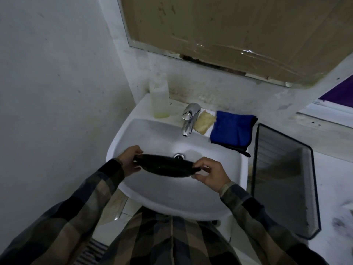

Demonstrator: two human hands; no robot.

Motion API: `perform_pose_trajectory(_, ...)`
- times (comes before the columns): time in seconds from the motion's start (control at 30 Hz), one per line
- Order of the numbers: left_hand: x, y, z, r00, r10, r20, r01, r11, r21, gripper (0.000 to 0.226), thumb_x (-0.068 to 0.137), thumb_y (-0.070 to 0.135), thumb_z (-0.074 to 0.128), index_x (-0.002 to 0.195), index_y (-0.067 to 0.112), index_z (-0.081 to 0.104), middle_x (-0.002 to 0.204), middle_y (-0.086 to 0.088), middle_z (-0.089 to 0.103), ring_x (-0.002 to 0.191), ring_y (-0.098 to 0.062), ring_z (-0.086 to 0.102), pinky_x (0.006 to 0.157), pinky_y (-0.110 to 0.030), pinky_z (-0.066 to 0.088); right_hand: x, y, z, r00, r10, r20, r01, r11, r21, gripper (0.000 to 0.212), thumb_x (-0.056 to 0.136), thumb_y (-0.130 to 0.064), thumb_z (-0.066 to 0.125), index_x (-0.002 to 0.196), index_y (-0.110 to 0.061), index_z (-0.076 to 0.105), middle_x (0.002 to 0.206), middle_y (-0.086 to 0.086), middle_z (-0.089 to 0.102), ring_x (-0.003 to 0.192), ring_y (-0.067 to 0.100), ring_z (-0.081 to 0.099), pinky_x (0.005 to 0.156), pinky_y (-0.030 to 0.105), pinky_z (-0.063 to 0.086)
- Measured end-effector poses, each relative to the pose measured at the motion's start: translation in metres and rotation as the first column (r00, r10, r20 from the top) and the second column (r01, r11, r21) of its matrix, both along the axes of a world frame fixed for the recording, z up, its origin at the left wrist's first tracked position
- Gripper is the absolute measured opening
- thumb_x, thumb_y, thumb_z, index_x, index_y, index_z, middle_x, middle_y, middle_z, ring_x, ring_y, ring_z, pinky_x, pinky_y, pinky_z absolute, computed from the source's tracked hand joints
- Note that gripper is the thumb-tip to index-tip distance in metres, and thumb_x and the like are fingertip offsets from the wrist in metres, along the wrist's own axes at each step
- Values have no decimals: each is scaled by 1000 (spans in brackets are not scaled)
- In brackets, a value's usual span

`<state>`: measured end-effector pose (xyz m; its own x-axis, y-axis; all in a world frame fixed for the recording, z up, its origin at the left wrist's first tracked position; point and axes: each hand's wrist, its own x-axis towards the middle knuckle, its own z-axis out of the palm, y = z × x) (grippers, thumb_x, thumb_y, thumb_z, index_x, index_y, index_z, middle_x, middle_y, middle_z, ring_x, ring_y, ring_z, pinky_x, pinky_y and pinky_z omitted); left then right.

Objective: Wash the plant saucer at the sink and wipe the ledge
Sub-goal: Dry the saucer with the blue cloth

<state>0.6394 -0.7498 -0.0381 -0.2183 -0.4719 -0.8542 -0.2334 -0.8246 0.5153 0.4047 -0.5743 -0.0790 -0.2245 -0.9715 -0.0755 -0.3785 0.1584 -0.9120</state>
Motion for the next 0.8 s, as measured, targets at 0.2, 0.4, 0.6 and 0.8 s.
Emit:
perform_pose_trajectory(0.2,-2,27,-10,995,-95,-27,97,991,96,16,91,17,48,105,15,54,103,-10,55,92,-24,52,71,-34,47,-17,18,11,963,78,-256,-141,961,-237,16,63,5,73,74,-3,65,89,10,64,91,16,63,85,23,50)
perform_pose_trajectory(0.4,-10,43,-7,992,-126,7,126,992,20,19,86,-2,38,79,12,50,76,-6,42,65,-18,42,53,-26,42,-47,36,16,860,226,-457,-280,958,-53,37,66,-6,66,103,-13,64,107,3,59,100,18,55,91,29,46)
perform_pose_trajectory(0.6,0,39,9,992,-126,5,125,985,-119,28,79,-7,39,95,7,58,85,-9,54,77,-24,49,64,-32,42,-59,32,22,823,225,-522,-163,973,163,55,72,-35,49,122,-14,58,120,8,55,112,22,50,95,25,38)
perform_pose_trajectory(0.8,16,48,18,981,90,-171,-104,992,-75,23,89,0,39,92,0,62,91,-15,66,88,-31,59,74,-37,48,-83,-22,16,815,-88,-572,267,934,237,60,82,-22,67,136,-9,44,136,17,39,124,36,41,102,37,38)
